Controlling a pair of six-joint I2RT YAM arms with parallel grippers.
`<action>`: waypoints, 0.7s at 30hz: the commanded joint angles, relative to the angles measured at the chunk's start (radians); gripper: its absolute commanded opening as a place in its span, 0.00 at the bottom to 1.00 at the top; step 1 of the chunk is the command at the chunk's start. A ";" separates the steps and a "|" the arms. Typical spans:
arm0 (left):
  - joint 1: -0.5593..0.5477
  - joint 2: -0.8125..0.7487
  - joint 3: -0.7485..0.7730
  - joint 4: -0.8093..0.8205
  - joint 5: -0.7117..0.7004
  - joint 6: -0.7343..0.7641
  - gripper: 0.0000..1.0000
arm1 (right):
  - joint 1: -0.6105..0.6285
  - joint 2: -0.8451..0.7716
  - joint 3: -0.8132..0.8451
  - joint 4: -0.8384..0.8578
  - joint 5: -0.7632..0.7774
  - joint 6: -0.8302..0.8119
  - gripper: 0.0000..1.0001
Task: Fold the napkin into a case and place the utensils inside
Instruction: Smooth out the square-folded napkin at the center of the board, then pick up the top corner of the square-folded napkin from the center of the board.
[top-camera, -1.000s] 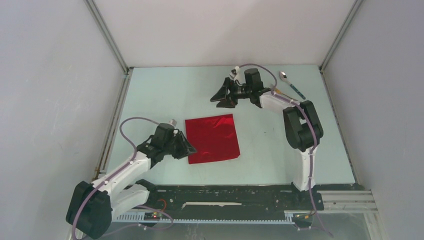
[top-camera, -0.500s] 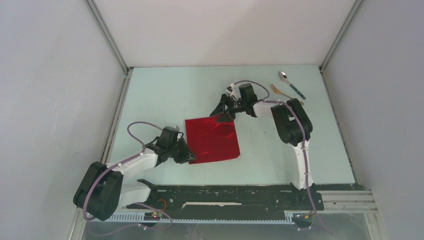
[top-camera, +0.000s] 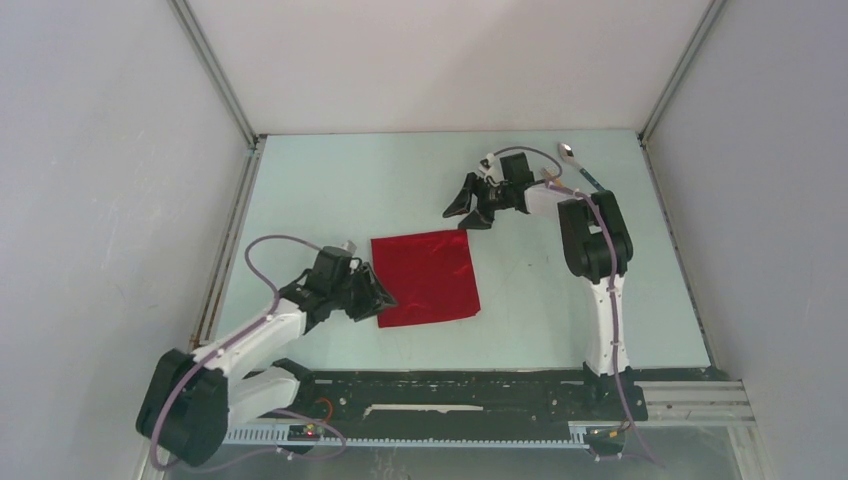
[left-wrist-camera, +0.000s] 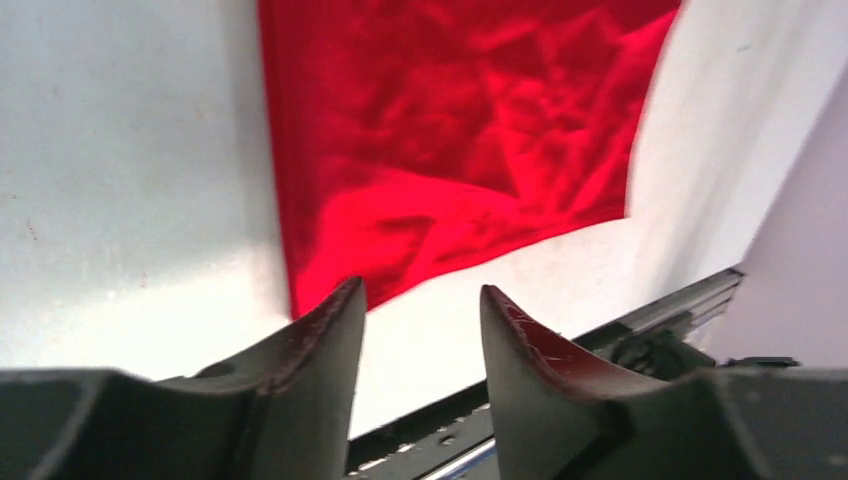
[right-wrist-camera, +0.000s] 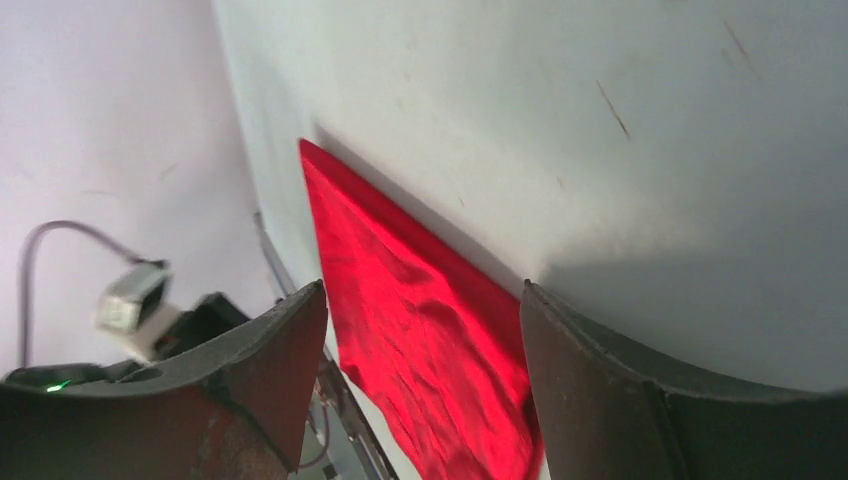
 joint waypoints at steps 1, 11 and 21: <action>0.002 -0.131 0.092 -0.137 -0.048 0.035 0.55 | -0.007 -0.208 -0.013 -0.331 0.172 -0.193 0.79; 0.017 -0.172 -0.022 -0.162 -0.092 0.011 0.57 | 0.015 -0.532 -0.576 -0.236 0.146 -0.183 0.76; 0.018 -0.109 -0.125 -0.029 -0.081 -0.020 0.42 | 0.037 -0.584 -0.789 -0.120 0.101 -0.156 0.59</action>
